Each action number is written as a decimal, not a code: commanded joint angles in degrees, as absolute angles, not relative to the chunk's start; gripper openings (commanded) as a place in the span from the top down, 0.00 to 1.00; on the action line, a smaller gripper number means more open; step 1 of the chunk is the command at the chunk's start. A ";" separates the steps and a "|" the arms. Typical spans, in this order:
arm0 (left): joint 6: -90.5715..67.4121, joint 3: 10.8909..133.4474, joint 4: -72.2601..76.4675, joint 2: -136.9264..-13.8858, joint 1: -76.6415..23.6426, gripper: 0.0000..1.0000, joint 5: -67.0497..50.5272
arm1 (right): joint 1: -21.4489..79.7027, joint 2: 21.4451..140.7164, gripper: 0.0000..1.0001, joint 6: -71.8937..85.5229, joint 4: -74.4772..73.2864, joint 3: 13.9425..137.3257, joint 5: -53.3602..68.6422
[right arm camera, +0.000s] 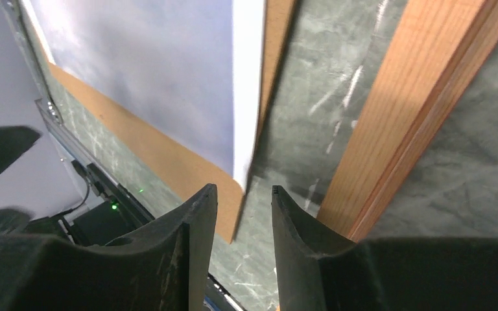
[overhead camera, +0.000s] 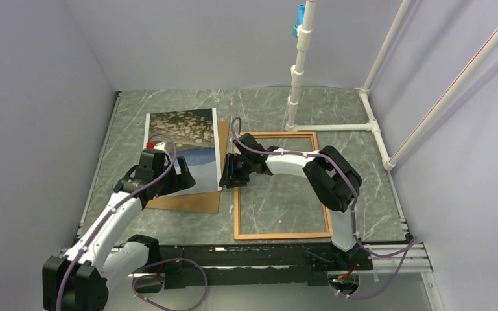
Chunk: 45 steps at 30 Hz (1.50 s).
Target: Put the photo into the frame
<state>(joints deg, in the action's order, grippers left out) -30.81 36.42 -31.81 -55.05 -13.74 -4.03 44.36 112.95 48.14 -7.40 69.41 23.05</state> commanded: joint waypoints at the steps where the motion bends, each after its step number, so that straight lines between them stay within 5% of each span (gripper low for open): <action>1: -33.55 37.80 -32.65 -49.57 -13.86 0.09 -8.09 | 44.67 115.73 0.62 47.78 -8.49 71.07 23.70; 10: -34.46 39.57 -35.26 -43.97 -13.93 0.09 -8.91 | 45.39 119.47 0.78 49.62 -5.51 71.55 24.66; 13: -34.74 39.00 -35.10 -43.30 -13.94 0.09 -9.14 | 45.65 119.94 1.00 49.75 -5.54 71.98 24.66; 27: -35.84 36.42 -32.81 -44.06 -13.97 0.10 -10.31 | 45.57 98.42 1.00 47.24 -11.35 62.57 20.53; 39: -35.84 35.70 -30.49 -46.92 -15.06 0.11 -11.27 | 46.04 57.26 1.00 51.28 -23.06 31.84 18.34; 40: -36.06 35.61 -30.09 -47.07 -15.22 0.11 -11.29 | 46.07 53.25 0.92 51.34 -25.67 30.63 17.86; 43: -36.71 35.73 -29.24 -47.65 -15.88 0.11 -11.30 | 46.14 44.68 0.35 49.98 -33.60 30.91 13.26; 45: -37.44 35.85 -28.24 -48.01 -16.67 0.11 -11.53 | 46.02 41.93 0.09 48.95 -36.19 32.02 9.49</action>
